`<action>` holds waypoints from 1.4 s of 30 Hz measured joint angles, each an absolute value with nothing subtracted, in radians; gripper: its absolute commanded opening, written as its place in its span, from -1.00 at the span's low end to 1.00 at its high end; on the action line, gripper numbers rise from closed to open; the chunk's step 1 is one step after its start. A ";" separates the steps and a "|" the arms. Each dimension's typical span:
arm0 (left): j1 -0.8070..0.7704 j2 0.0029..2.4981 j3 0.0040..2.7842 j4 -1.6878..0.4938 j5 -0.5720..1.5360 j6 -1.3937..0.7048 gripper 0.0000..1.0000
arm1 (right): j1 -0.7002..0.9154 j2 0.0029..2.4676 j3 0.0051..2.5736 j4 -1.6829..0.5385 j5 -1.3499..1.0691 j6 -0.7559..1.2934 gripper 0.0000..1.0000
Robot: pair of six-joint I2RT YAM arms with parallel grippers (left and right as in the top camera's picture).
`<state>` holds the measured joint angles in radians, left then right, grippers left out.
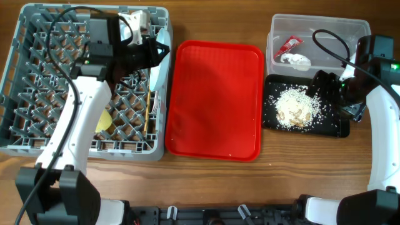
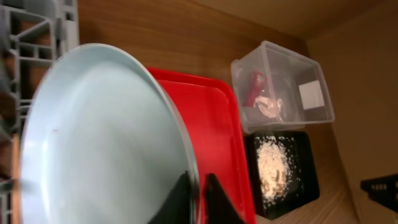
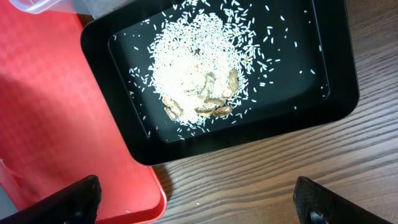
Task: Sort waste into correct bins and load items into the dishwasher rack
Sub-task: 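Lift the white plate with the left gripper and carry it to the rack, then stand the white plate upright in the rack slots with the left gripper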
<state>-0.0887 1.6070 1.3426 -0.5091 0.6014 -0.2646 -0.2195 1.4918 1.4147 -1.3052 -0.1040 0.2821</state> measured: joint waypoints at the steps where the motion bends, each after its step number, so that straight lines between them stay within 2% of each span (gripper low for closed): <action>1: -0.072 1.612 1.342 -0.509 0.603 -0.269 -0.27 | -0.220 1.492 1.415 -1.306 -0.104 0.282 0.99; 2: -0.058 1.612 1.343 -0.508 0.604 -0.269 -0.07 | -0.220 1.492 1.415 -1.305 -0.104 0.282 0.99; 3: -0.045 1.612 1.343 -0.506 0.605 -0.267 0.23 | -0.220 1.492 1.415 -1.305 -0.104 0.282 1.00; 4: -0.030 1.612 1.343 -0.497 0.612 -0.275 0.73 | -0.220 1.492 1.415 -1.305 -0.104 0.282 1.00; 5: -0.013 1.612 1.343 -0.490 0.612 -0.273 1.00 | -0.220 1.492 1.415 -1.306 -0.104 0.282 1.00; 11: 0.052 1.612 1.343 -0.489 0.612 -0.269 1.00 | -0.220 1.492 1.415 -1.297 -0.116 0.282 1.00; 21: 0.057 1.517 1.343 -0.516 0.584 -0.213 1.00 | -0.220 1.492 1.415 -1.237 -0.212 0.275 0.99; 29: 0.062 1.475 1.346 -0.694 0.099 -0.252 1.00 | -0.220 1.492 1.415 -1.234 -0.226 0.275 1.00; 30: 0.070 1.475 1.346 -0.699 0.051 -0.261 0.94 | -0.220 1.492 1.415 -1.234 -0.228 0.275 0.99; 31: 0.077 1.475 1.346 -0.700 0.019 -0.268 0.77 | -0.220 1.492 1.415 -1.234 -0.228 0.275 0.99; 34: 0.102 1.480 1.346 -0.700 -0.040 -0.289 -0.73 | -0.220 1.492 1.415 -1.234 -0.228 0.275 0.99; 35: 0.110 1.486 1.346 -0.700 -0.050 -0.293 -0.91 | -0.220 1.492 1.415 -1.234 -0.228 0.275 1.00; 42: 0.166 1.572 1.346 -0.696 -0.082 -0.379 -0.92 | -0.220 1.492 1.415 -1.236 -0.228 0.275 0.99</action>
